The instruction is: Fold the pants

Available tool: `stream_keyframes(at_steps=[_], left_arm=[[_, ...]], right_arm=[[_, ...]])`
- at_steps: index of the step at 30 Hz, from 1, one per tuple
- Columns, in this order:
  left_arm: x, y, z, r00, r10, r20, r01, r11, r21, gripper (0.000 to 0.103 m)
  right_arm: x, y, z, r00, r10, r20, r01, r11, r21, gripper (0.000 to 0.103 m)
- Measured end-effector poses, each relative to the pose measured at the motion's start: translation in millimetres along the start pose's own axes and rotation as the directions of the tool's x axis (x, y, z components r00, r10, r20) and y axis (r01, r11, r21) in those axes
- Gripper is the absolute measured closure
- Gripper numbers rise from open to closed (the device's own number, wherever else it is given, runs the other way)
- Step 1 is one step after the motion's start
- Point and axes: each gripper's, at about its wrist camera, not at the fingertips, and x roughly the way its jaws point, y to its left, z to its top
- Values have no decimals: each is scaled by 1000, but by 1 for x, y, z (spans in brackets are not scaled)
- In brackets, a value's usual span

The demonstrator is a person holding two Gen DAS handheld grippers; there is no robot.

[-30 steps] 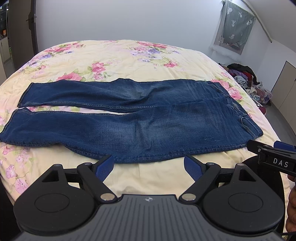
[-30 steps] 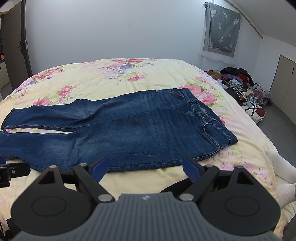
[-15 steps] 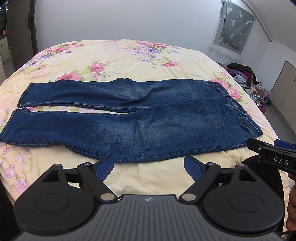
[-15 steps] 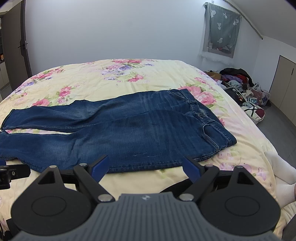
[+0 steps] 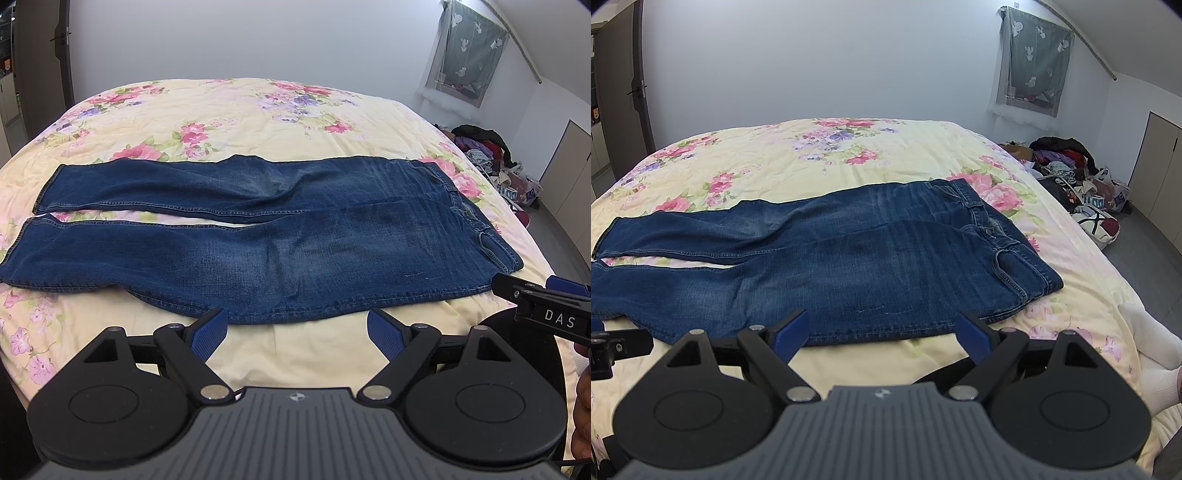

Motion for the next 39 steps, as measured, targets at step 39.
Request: stream_keyframes(at_steps=[39], left_arm=[[26,72,4,996,85,-38,-91,979,-182,3]], right_arm=[[51,-70,1,999,33,-2,-32,984,176,21]])
